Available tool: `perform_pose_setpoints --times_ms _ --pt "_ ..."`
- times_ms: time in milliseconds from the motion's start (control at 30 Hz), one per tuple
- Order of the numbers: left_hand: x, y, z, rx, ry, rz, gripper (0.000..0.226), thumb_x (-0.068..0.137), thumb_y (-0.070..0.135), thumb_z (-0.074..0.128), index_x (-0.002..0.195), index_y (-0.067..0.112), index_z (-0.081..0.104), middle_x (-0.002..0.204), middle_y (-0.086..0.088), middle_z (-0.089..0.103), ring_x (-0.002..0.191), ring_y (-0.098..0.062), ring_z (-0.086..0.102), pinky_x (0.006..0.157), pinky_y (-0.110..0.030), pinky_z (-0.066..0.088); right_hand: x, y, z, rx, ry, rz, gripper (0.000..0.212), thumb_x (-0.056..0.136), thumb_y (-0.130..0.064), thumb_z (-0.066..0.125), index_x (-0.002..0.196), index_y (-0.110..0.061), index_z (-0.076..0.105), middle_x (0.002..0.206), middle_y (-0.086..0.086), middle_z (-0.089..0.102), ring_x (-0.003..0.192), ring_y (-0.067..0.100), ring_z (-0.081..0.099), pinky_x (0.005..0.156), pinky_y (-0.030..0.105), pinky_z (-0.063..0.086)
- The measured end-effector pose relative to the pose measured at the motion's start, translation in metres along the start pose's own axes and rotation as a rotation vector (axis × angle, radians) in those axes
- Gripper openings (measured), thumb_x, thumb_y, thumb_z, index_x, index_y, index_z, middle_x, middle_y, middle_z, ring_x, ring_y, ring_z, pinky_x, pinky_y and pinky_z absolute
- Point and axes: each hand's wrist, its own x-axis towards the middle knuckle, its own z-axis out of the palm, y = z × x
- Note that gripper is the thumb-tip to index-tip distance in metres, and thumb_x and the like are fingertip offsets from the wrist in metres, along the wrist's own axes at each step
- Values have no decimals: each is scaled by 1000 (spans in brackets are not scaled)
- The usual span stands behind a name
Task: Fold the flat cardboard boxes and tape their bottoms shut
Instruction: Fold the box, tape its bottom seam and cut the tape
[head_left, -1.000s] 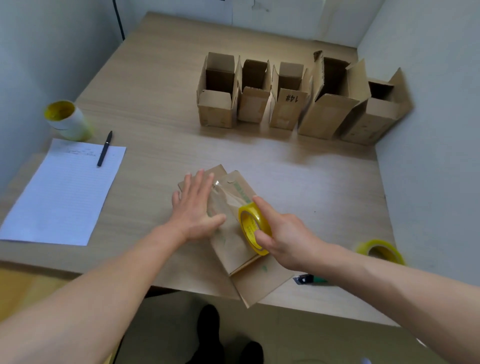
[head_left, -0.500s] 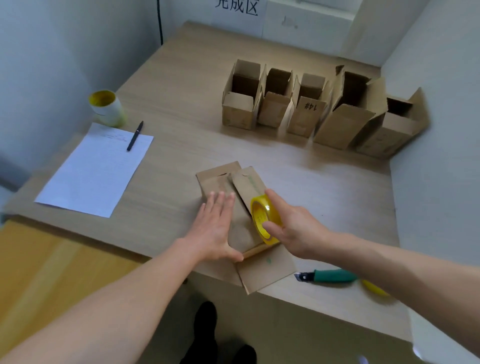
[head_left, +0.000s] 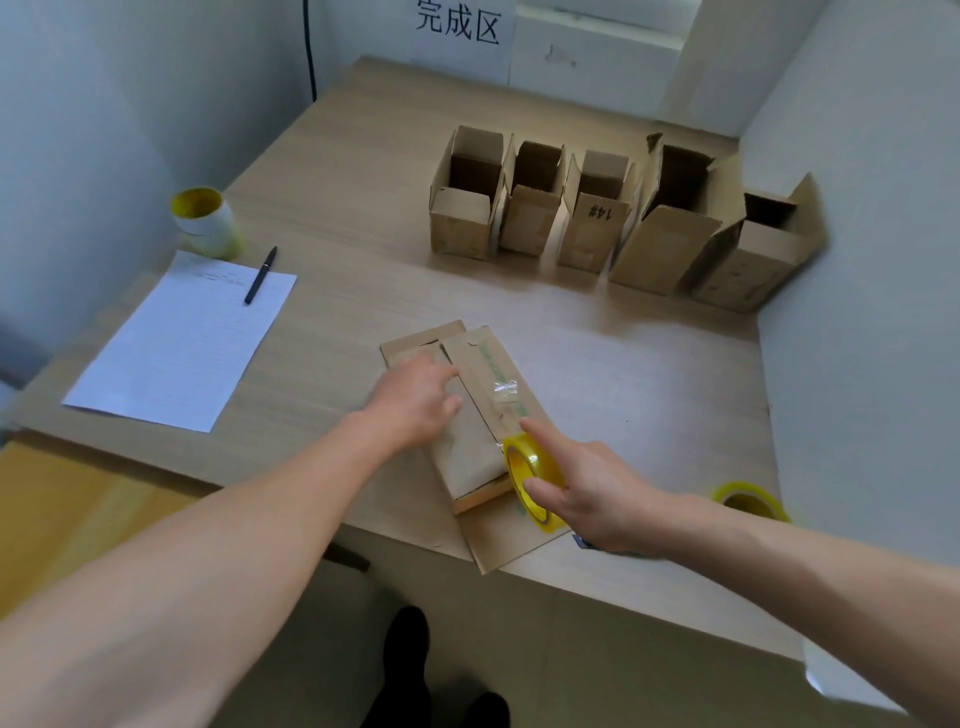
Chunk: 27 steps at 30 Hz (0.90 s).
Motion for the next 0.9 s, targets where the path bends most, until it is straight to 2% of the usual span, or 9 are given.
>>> perform_pose_setpoints --times_ms 100,167,367,433,500,600,667,767,900 --pt "18 12 -5 -133 91 59 33 98 25 55 128 14 64 131 -11 57 124 -29 50 101 -33 40 -1 -1 0 3 -20 2 66 99 -39 50 156 -34 18 101 6 51 64 19 43 69 24 40" --pt "31 25 -3 -130 25 84 34 98 23 55 130 14 63 133 -11 57 126 -29 50 102 -33 40 1 -1 -2 -19 -28 1 65 99 -38 50 156 -32 18 102 8 53 70 21 43 70 24 39" --pt "53 40 3 57 -189 324 64 91 5 54 143 41 46 138 1 39 125 -22 43 94 -30 37 7 -3 -7 -52 -72 25 66 100 -40 49 156 -32 16 114 19 59 78 23 46 71 26 37" --pt "61 43 -3 113 -268 390 59 91 6 54 137 43 53 145 2 31 127 -22 42 102 -35 39 10 0 -7 -62 -78 29 65 99 -41 50 155 -33 17 112 18 59 88 29 52 76 34 42" --pt "70 43 -6 133 -313 443 46 90 8 57 120 42 65 144 4 30 118 -23 50 98 -39 44 9 0 -8 -69 -90 39 65 99 -41 51 154 -32 17 110 17 58 94 32 52 81 37 44" --pt "79 42 -10 133 -338 471 22 86 13 63 90 32 73 142 8 33 98 -17 50 88 -34 46 8 0 -11 -74 -98 44 65 100 -40 51 154 -32 17 100 10 53 87 27 47 76 35 40" --pt "84 40 -13 153 -314 497 14 84 17 64 82 29 70 142 7 36 103 -20 50 85 -31 43 7 1 -12 -69 -100 51 66 100 -40 50 155 -33 15 102 8 52 86 24 44 74 32 35" --pt "91 39 -16 148 -303 542 13 87 19 60 83 31 64 138 6 46 112 -25 52 93 -32 42 7 5 -11 -50 -115 70 68 99 -41 50 155 -35 13 110 13 56 90 25 45 76 32 36" --pt "95 39 -21 121 -349 522 13 88 18 52 93 26 61 107 -1 68 99 -29 58 88 -36 48 5 2 -11 -42 -139 85 67 99 -39 49 156 -33 14 102 9 55 89 23 47 76 32 39"
